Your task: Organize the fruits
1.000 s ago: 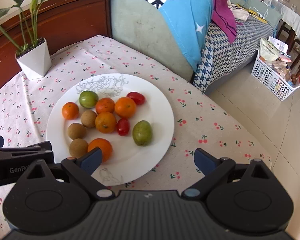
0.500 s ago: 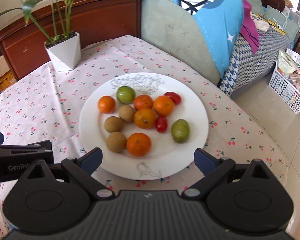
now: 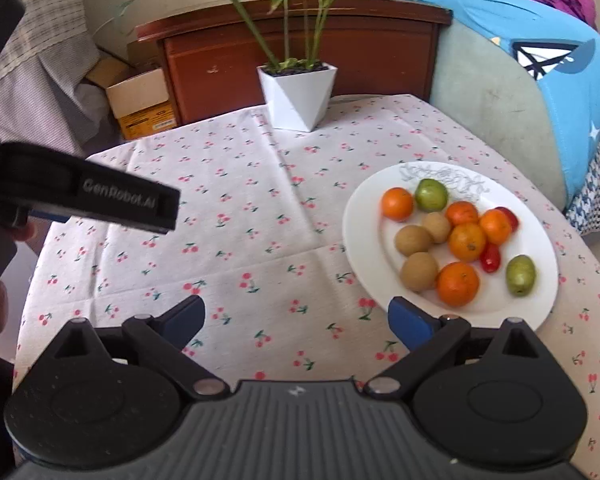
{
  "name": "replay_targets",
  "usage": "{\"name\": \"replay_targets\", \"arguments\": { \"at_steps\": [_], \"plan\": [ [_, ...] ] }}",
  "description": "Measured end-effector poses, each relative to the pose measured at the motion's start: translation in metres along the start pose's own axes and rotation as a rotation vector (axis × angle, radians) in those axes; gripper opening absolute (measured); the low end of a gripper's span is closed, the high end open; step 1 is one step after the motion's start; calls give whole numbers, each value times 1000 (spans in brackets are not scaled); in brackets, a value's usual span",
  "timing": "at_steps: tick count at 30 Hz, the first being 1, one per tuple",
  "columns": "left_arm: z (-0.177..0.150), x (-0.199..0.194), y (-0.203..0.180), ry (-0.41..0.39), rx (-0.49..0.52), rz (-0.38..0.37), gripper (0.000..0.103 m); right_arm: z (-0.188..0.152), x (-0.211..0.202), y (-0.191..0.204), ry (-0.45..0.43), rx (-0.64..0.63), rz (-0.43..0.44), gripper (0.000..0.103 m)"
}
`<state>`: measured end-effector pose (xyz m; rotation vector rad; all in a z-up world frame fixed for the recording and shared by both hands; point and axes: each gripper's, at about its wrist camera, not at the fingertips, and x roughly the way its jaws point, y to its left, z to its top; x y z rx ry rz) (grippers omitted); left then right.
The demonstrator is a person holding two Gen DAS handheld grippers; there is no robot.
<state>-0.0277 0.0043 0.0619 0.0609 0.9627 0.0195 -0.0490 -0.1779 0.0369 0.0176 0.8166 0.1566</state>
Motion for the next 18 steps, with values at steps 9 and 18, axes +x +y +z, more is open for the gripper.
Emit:
{"name": "replay_targets", "arguments": {
  "at_steps": [9, 18],
  "plan": [
    [0, -1, 5, 7, -15, -18, 95, -21, 20, 23, -22, -64, 27, 98],
    [0, -1, 8, 3, -21, -29, 95, -28, 37, 19, -80, -66, -4, 102]
  ]
}}
